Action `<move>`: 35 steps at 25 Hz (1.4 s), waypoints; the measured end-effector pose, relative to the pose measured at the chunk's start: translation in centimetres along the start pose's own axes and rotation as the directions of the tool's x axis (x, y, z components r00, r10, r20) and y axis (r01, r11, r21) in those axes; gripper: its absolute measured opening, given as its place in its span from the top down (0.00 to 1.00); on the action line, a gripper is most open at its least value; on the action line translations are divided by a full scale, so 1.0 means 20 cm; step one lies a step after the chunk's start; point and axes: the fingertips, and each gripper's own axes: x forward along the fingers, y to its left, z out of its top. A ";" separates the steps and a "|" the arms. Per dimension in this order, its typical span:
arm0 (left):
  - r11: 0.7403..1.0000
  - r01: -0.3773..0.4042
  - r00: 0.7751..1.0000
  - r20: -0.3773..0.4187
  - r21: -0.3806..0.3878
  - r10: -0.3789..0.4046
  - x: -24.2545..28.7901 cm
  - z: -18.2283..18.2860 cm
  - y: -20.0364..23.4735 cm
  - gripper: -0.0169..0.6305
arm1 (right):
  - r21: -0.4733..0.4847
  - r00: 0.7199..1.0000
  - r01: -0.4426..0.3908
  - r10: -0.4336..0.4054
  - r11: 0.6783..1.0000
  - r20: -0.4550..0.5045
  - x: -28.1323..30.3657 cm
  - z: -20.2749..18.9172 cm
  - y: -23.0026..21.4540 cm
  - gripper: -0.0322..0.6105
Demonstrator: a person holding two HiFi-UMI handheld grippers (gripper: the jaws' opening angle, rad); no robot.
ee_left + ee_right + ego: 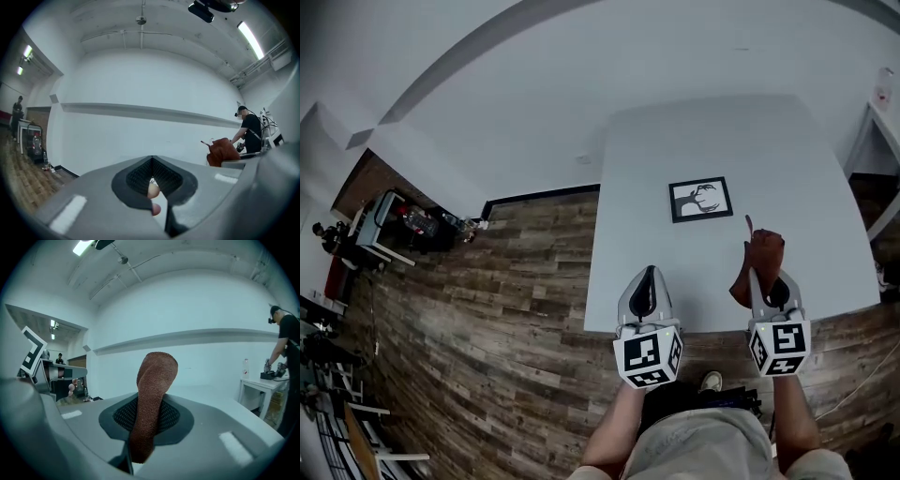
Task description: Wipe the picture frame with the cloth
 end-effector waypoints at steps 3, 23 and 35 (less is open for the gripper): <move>1.000 -0.012 1.000 -0.020 -0.001 0.012 0.08 -0.05 0.02 0.97 | 0.005 1.000 -0.012 0.012 1.000 -0.018 0.10 -0.04 -0.02 0.81; 0.992 0.124 0.992 0.025 -0.004 -0.124 0.82 -0.19 0.32 0.97 | 0.003 0.974 0.016 -0.015 1.000 -0.228 1.04 -0.22 0.07 0.81; 0.995 0.097 0.994 -0.051 0.002 -0.097 0.97 -0.30 0.45 0.97 | 0.110 0.883 -0.097 0.136 0.989 -0.449 1.77 -0.53 0.14 0.81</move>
